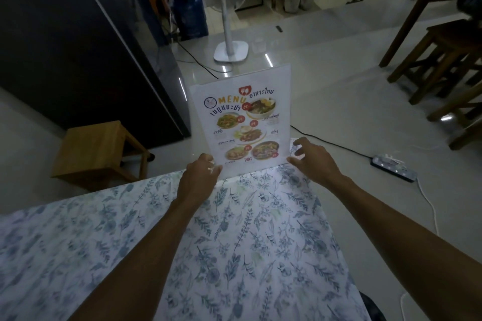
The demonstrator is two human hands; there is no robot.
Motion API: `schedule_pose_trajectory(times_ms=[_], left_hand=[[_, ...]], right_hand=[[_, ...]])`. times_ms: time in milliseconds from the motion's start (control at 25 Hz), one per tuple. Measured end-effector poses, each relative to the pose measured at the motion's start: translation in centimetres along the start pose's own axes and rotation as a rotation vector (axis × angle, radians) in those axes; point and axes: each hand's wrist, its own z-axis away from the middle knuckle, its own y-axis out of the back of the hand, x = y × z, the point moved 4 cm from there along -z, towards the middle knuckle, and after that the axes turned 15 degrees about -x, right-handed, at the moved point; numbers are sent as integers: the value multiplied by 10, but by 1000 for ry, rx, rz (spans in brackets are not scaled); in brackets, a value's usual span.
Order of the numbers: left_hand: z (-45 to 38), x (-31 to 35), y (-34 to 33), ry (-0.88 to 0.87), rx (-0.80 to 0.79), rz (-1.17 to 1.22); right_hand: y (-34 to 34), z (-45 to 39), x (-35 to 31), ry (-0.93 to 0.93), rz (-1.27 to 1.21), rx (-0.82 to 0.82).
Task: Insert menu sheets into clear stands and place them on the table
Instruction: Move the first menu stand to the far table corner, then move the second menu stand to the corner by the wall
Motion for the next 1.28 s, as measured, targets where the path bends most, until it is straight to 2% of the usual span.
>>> schedule_pose_trajectory(times_ms=[120, 360, 640, 920, 1280], left_hand=[[23, -1, 2, -9, 14, -36], [99, -8, 10, -33, -7, -14], [240, -51, 38, -140, 38, 13], [382, -153, 71, -107, 140, 68], [481, -302, 93, 145, 191, 174]], right_hand=[[7, 25, -8, -72, 56, 35], [-1, 107, -55, -80, 97, 95], [-66, 234, -163, 18, 63, 113], [-161, 345, -274, 173, 77, 63], [-286, 395, -356, 297, 114, -191]])
